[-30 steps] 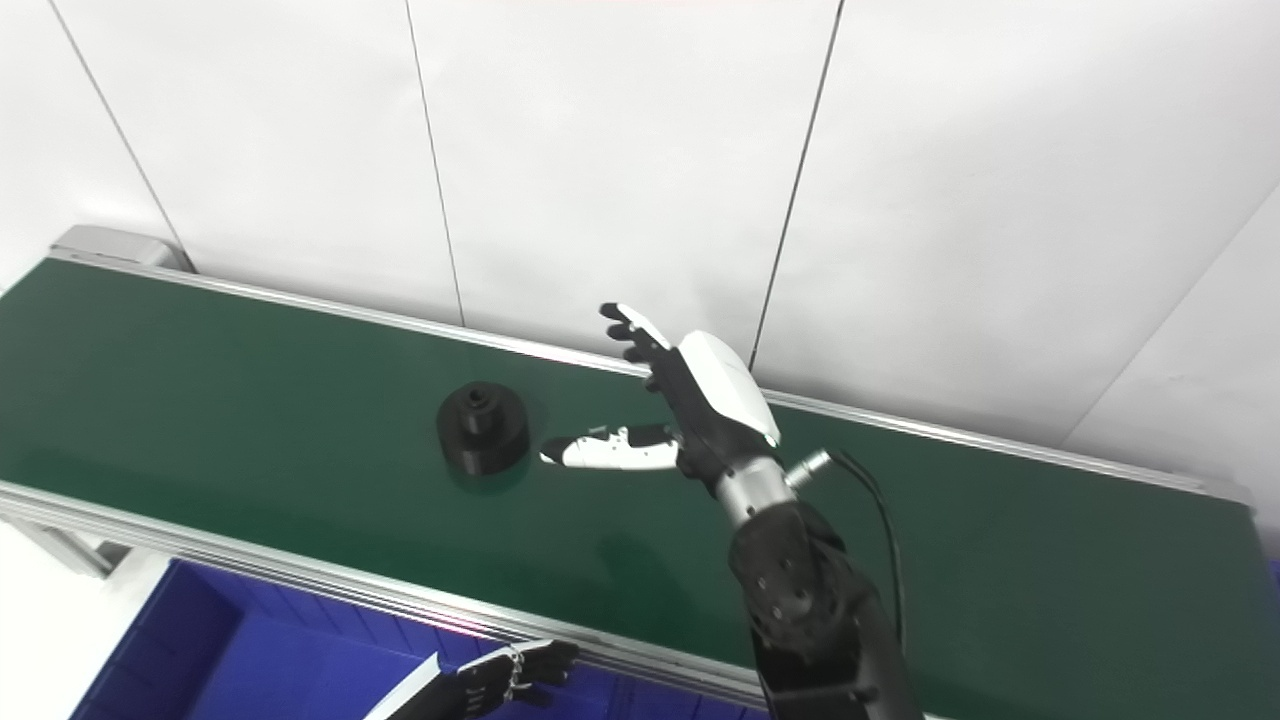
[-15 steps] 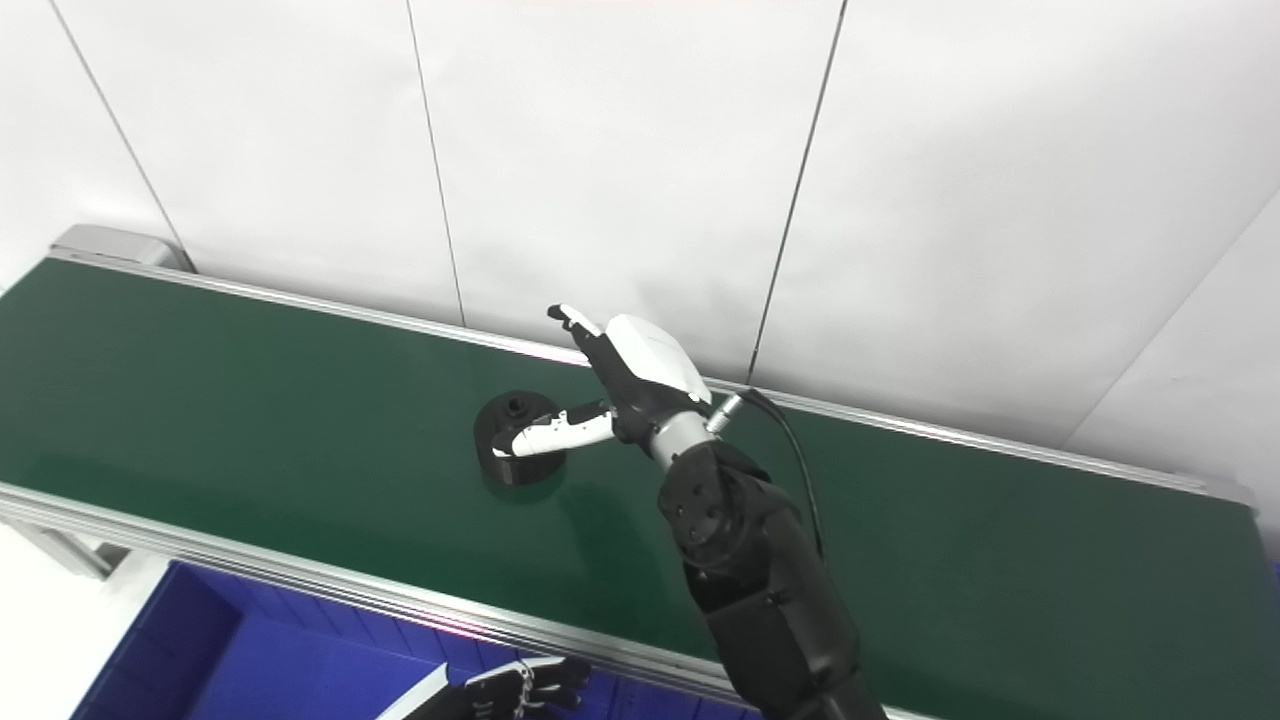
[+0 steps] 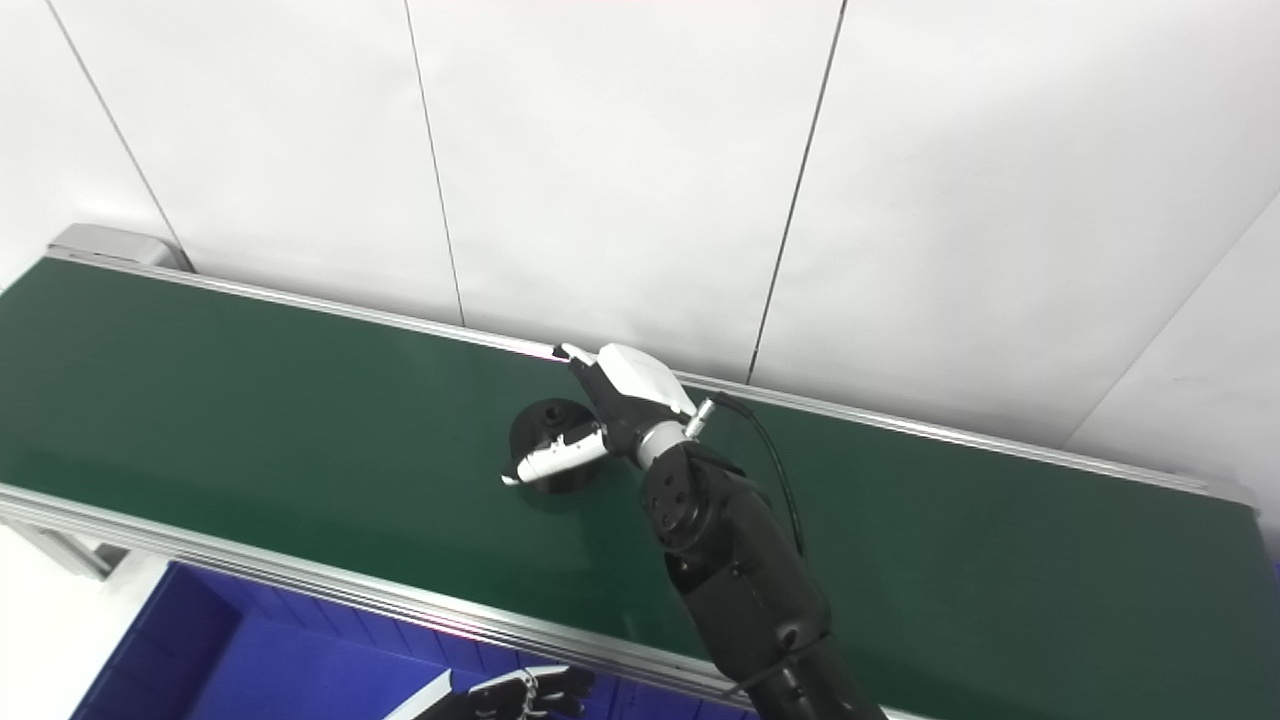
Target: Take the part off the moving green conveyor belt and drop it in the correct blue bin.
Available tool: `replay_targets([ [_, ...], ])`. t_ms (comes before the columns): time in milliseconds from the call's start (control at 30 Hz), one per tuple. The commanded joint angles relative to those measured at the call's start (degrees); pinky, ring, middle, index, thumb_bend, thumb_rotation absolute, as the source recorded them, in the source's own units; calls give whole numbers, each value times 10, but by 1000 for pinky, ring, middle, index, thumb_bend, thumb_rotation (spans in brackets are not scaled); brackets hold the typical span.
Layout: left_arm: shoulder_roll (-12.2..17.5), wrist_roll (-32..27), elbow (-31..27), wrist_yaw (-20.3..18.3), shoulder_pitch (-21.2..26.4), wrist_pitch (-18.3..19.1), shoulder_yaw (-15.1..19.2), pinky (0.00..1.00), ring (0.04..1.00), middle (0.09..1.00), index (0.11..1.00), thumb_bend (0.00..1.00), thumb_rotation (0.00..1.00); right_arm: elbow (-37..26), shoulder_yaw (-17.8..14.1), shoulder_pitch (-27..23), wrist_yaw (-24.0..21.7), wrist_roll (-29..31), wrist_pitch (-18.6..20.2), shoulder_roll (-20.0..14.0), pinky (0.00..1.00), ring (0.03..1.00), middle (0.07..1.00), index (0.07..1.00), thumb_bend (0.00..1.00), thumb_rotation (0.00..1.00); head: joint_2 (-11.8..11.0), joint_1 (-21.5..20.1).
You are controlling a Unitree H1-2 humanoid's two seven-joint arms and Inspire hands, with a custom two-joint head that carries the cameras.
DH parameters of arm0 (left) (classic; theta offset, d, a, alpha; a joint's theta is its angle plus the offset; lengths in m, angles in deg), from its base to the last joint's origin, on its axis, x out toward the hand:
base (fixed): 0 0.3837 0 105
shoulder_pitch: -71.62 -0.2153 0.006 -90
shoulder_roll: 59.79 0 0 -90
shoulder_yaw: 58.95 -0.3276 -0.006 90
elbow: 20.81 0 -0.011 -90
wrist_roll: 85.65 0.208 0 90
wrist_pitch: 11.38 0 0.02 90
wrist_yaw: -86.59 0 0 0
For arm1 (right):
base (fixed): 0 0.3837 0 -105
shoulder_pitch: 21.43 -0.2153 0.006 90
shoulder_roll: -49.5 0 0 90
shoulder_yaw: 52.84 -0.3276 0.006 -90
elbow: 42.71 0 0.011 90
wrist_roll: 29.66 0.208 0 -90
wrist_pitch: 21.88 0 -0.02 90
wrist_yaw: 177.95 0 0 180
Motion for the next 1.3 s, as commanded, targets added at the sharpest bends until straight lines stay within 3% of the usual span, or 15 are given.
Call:
replay_targets([
  [0, -4, -5, -20, 0, -3, -23, 4, 763, 837, 880, 867, 716, 552, -1, 2, -20, 21, -5, -17, 0, 786, 876, 922, 952, 1000, 388, 1, 1],
  [300, -7, -4, -28, 1, -7, -23, 5, 755, 834, 879, 862, 718, 557, 31, 25, -11, 18, -8, -12, -12, 773, 907, 949, 955, 967, 264, 5, 0],
  [467, -8, -8, -31, -5, -8, -23, 8, 767, 842, 883, 861, 714, 541, 51, 39, 2, 39, -13, -36, -18, 690, 842, 902, 913, 902, 204, 7, 1],
  [533, -10, -8, -33, -5, -9, -23, 9, 767, 841, 881, 859, 716, 543, 60, 45, 7, 59, -19, -49, -20, 589, 740, 802, 850, 817, 58, 10, 1],
  [567, -11, -8, -33, -6, -10, -23, 10, 765, 840, 881, 858, 716, 542, 63, 47, 11, 73, -23, -54, -20, 527, 678, 745, 806, 757, 29, 10, 0],
  [600, -11, -8, -33, -6, -10, -23, 10, 762, 839, 881, 858, 714, 541, 64, 47, 15, 88, -24, -58, -19, 443, 545, 622, 727, 613, 12, 10, 0],
  [667, -12, -7, -34, -7, -10, -23, 11, 764, 839, 883, 860, 711, 542, 67, 44, 20, 108, -20, -64, -17, 336, 467, 534, 585, 513, 1, 10, 0],
  [800, -13, -7, -34, -8, -10, -23, 13, 770, 844, 886, 863, 707, 543, 66, 42, 28, 145, -21, -79, -17, 337, 451, 513, 523, 498, 0, 11, 0],
  [967, -16, -6, -31, -8, -8, -23, 16, 779, 846, 886, 862, 701, 545, 64, 43, 33, 181, -27, -93, -21, 343, 420, 473, 540, 497, 0, 12, -3],
  [1067, -16, -4, -30, -6, -7, -23, 17, 783, 847, 887, 865, 702, 557, 61, 39, 39, 207, -26, -105, -22, 276, 371, 445, 537, 510, 0, 13, -5],
  [1133, -18, -2, -31, -2, -7, -23, 18, 793, 849, 884, 862, 701, 554, 37, 34, 49, 209, -26, -99, -24, 253, 394, 489, 500, 516, 0, 15, -9],
  [1267, -21, -8, -29, -5, -5, -23, 21, 806, 856, 885, 863, 699, 540, -36, 16, 82, 211, -22, -84, -28, 289, 371, 462, 541, 510, 0, 26, -16],
])
